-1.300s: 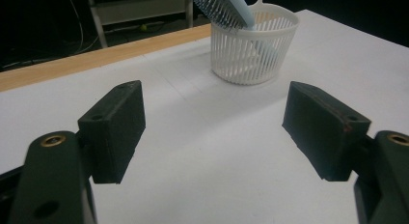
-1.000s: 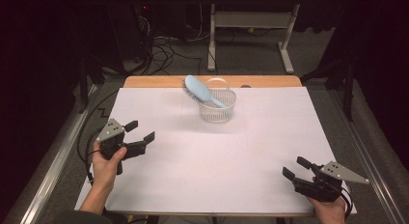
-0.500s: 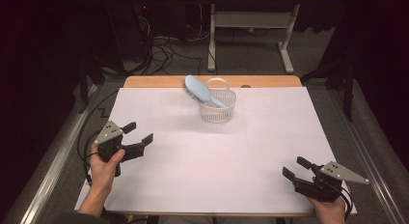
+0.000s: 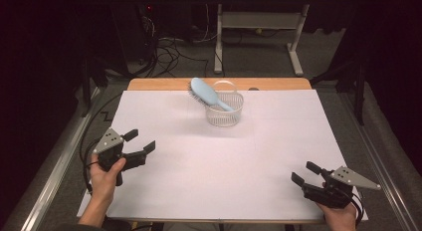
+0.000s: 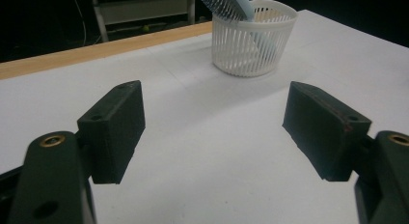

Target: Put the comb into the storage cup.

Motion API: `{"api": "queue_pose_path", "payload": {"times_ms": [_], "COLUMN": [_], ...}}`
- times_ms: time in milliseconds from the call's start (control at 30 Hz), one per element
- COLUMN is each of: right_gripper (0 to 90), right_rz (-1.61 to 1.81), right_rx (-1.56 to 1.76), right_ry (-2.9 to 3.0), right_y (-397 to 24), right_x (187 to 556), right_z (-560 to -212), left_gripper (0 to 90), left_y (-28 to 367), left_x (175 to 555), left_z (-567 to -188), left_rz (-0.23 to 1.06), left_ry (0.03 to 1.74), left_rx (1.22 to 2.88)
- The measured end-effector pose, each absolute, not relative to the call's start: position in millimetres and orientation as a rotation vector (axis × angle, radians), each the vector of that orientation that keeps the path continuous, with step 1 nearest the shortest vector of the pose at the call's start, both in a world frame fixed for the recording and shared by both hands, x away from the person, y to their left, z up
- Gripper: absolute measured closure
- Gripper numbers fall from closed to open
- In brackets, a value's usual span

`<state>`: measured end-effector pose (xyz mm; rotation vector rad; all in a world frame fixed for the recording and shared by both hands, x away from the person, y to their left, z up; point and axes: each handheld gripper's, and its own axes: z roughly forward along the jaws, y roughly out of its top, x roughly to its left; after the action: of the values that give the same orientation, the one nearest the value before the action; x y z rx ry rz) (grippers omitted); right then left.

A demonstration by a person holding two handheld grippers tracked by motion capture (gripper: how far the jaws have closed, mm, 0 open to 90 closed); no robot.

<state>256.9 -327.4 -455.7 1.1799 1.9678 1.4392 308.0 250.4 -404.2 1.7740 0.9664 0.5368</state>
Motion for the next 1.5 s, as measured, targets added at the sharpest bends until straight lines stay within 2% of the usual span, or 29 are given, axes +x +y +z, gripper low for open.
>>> {"api": "queue_pose_path", "payload": {"times_ms": [1500], "right_gripper": [28.2], "right_rz": [1.444], "right_rx": [1.184], "right_ry": [1.963], "right_y": [-328], "right_x": [257], "right_z": [-456], "left_gripper": [21.0], "left_y": [262], "left_x": [294], "left_z": [-429], "left_rz": [0.482], "left_ry": [1.020], "left_rx": [1.758]}}
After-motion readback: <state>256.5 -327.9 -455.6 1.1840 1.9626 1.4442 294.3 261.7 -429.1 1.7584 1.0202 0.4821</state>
